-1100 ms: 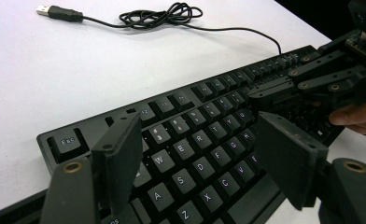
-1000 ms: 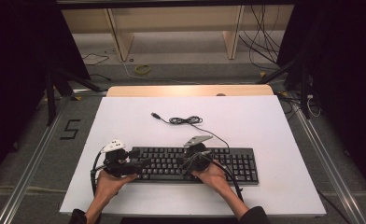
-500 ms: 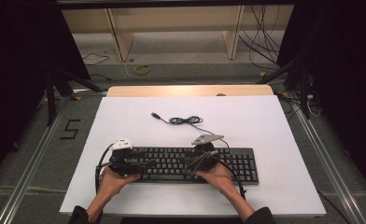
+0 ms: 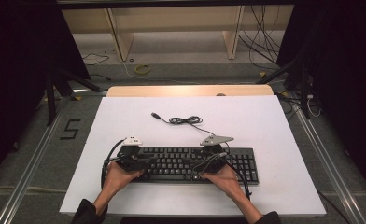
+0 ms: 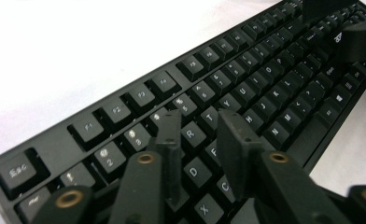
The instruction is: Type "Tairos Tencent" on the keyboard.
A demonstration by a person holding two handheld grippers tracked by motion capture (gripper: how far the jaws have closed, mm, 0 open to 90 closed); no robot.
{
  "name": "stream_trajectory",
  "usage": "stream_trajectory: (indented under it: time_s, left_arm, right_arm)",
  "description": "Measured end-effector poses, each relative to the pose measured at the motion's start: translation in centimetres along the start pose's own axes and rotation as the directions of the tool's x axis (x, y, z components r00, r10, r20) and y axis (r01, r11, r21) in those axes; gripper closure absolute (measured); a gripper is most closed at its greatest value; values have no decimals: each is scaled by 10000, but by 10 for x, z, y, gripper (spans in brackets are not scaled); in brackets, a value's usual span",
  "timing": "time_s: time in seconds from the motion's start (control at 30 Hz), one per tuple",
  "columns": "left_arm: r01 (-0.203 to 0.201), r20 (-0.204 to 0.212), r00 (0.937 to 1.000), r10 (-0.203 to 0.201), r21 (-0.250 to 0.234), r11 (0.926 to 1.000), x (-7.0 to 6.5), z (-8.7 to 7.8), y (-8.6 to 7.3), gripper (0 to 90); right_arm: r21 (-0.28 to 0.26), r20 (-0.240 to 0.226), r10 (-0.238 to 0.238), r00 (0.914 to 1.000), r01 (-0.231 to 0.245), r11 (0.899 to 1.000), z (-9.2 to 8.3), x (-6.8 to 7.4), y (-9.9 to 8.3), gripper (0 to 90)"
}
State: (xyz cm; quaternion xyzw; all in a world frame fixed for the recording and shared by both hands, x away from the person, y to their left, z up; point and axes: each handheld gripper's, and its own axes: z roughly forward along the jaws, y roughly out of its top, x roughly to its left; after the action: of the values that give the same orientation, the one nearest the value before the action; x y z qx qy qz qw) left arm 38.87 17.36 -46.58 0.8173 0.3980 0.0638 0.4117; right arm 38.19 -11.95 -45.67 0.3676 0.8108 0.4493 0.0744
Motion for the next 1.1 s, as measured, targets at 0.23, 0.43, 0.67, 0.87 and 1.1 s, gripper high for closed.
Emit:
stream_trajectory:
  time_s: [0.23,0.43,0.67,0.87,1.1]
  left_arm:
    - [-241,-20,9997,242,213,9995,0,7,4,809]
    - [-257,-10,9997,258,338,9991,-1,11,6,880]
    - [-380,-2,9993,381,520,9979,-2,16,8,889]
    - [-336,-6,9994,337,687,9971,-3,20,7,890]
    - [-294,-50,9995,299,781,9965,-2,20,7,891]
  right_arm:
    - [3,44,93,9999,-93,10000,-5,-1,-2,405]
    - [26,-62,229,9997,-229,9997,-7,-1,-4,378]
    - [-16,-69,232,9997,-232,9997,-10,0,-4,367]
    - [-51,-32,251,9997,-251,9997,-11,0,-5,343]
    - [-41,-29,217,9998,-217,9998,-13,-1,-6,336]
